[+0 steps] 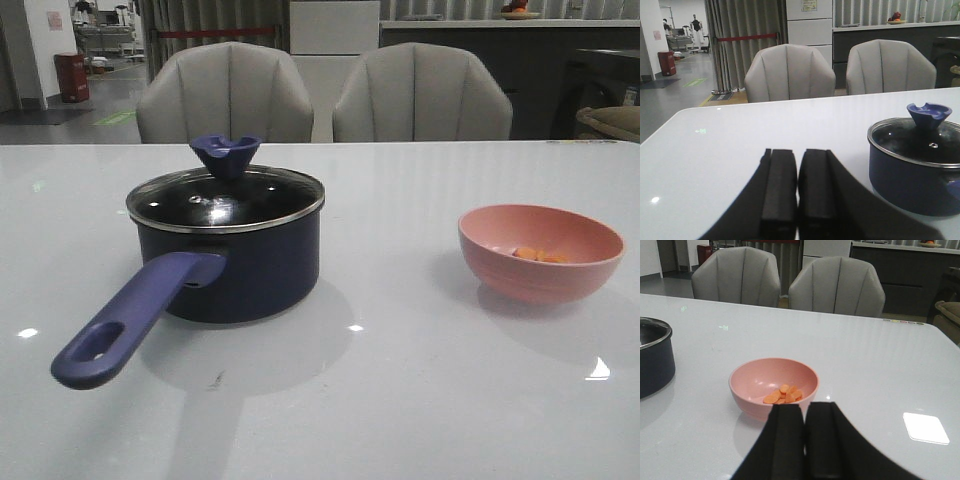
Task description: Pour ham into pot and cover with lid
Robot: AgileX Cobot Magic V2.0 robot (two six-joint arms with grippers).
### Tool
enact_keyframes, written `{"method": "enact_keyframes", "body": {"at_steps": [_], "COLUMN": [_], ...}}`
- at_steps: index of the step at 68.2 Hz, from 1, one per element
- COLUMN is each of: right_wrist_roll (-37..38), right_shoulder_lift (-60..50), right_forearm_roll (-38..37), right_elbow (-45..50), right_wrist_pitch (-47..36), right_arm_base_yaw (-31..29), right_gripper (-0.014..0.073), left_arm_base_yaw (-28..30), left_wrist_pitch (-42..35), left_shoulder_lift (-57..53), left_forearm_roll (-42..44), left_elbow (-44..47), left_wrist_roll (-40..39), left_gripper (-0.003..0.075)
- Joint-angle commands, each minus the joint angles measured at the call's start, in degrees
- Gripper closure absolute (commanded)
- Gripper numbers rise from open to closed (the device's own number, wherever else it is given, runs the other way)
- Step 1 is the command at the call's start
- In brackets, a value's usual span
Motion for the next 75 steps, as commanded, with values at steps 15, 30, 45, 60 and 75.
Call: {"method": "enact_keyframes", "body": {"at_steps": [15, 30, 45, 60, 75], "right_wrist_roll": [-0.36, -0.36, -0.36, -0.36, -0.36], "right_shoulder_lift": [-1.15, -1.15, -1.15, -1.15, -1.15], "right_forearm_roll": [-0.63, -0.63, -0.63, -0.63, -0.63], "right_elbow": [-0.26, -0.26, -0.26, -0.26, -0.26], "right_wrist_pitch": [-3.08, -1.15, -1.08, -1.08, -1.08], "right_arm_base_yaw": [-0.19, -0.19, -0.19, -0.19, -0.19], "right_gripper": [0.0445, 0.0445, 0.0445, 0.0445, 0.0445], "left_arm_base_yaw": [0.01, 0.01, 0.01, 0.10, 0.24], "left_wrist_pitch": [-4.90, -4.90, -4.90, -7.44, -16.76], "left_shoulder_lift": [-1.03, -1.03, -1.03, -1.03, -1.03], "left_forearm_roll": [-0.18, -0.18, -0.18, 0.37, -2.26], "left_elbow": [1.17, 1.17, 1.17, 1.17, -0.24], "left_wrist_roll": [-0.08, -0.08, -0.08, -0.08, -0.08], "left_gripper": [0.0607, 0.0607, 0.0607, 0.0607, 0.0607]}}
